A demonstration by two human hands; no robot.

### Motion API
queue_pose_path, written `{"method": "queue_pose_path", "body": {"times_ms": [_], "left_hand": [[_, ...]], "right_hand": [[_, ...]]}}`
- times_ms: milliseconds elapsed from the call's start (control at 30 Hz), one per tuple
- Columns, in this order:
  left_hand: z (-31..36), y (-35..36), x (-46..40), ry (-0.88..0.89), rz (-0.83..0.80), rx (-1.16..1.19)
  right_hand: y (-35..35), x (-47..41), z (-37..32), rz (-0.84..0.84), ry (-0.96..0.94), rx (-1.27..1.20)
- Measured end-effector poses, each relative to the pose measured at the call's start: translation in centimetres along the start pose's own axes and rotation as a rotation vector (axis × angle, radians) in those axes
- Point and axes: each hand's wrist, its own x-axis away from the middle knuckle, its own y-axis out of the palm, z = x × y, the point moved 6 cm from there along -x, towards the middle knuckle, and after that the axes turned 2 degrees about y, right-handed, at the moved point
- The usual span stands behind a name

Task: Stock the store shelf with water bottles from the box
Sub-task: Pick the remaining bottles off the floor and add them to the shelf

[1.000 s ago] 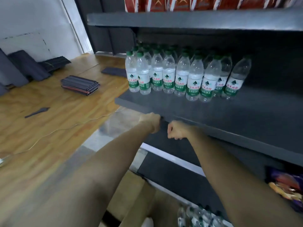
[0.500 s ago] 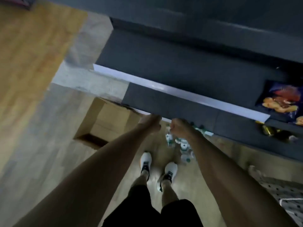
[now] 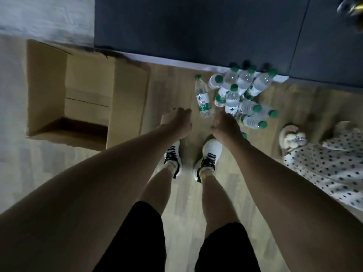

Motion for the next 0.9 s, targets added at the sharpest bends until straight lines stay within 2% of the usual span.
{"method": "queue_pose_path", "body": {"times_ms": [300,533,667,767,833,900], "left_hand": [[-4.9,10.8,-14.8,0.014,0.019,-0.148],[-8.2,15.0,-22.3,0.011,0.029,-0.169],[-9.6,16.7,-21.3,-0.008,0.024,-0.158],[-10.3,16.6,-18.1,-0.095,-0.021,-0.118],[-10.4,15.5,-15.5,-0.153,-0.044,-0.077],[-10.2,13.7,-12.6,-0.214,-0.06,-0.024]], "right_hand": [[11.9,-18.5,3.9,0.084,0.085,-0.086],[16.5,-28.6,4.0,0.186,0.136,-0.192],[17.4,-29.1,4.1,0.188,0.147,-0.197],[18.1,-25.0,3.8,0.011,0.161,-0.371],[17.9,-20.9,3.2,-0.098,0.11,-0.369],[16.2,-16.5,1.8,-0.116,0.023,-0.359]]}}
